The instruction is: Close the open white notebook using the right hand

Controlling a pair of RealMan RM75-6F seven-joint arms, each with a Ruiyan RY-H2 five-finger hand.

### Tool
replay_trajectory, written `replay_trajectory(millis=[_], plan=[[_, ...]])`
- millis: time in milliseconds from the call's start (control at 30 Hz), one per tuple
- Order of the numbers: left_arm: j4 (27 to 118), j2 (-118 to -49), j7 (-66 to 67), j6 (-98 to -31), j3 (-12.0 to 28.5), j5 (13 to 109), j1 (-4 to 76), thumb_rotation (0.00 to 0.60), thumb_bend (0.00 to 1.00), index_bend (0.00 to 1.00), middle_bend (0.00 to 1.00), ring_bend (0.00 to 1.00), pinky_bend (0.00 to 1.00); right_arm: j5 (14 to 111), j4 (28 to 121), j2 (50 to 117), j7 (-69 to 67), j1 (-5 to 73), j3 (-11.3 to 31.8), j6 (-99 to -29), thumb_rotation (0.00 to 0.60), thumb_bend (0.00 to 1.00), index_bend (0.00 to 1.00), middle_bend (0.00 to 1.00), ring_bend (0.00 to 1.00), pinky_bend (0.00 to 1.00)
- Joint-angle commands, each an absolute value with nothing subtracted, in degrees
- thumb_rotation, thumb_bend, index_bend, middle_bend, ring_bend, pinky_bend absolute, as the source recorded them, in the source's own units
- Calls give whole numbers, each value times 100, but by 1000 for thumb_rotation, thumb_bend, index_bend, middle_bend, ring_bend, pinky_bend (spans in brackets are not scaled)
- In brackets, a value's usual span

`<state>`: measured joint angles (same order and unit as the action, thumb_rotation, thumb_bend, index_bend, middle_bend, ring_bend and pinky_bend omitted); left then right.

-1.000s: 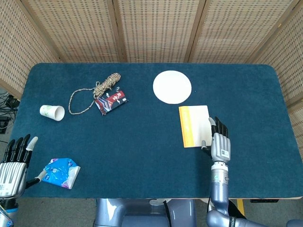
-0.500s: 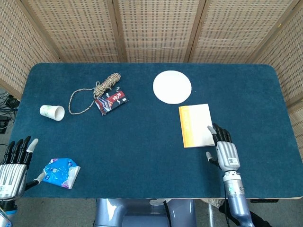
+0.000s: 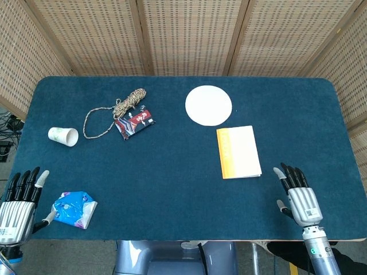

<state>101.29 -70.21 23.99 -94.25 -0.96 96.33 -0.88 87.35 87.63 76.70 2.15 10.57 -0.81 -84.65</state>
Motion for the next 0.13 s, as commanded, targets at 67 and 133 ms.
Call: replay_trajectory(millis=[67,133], plan=[[10097,-7064,2410,-9372,-86,9609,-74,600,85,0,0,0,0,8905,8700,7575,22,905,-64,-8722,600,411,0,0,0,0],[10088,-7079,2412,-9330,-92,9605,-64,600,85,0,0,0,0,8897,8720,7528,-14,885,-43,-8722,600,409,0,0,0,0]])
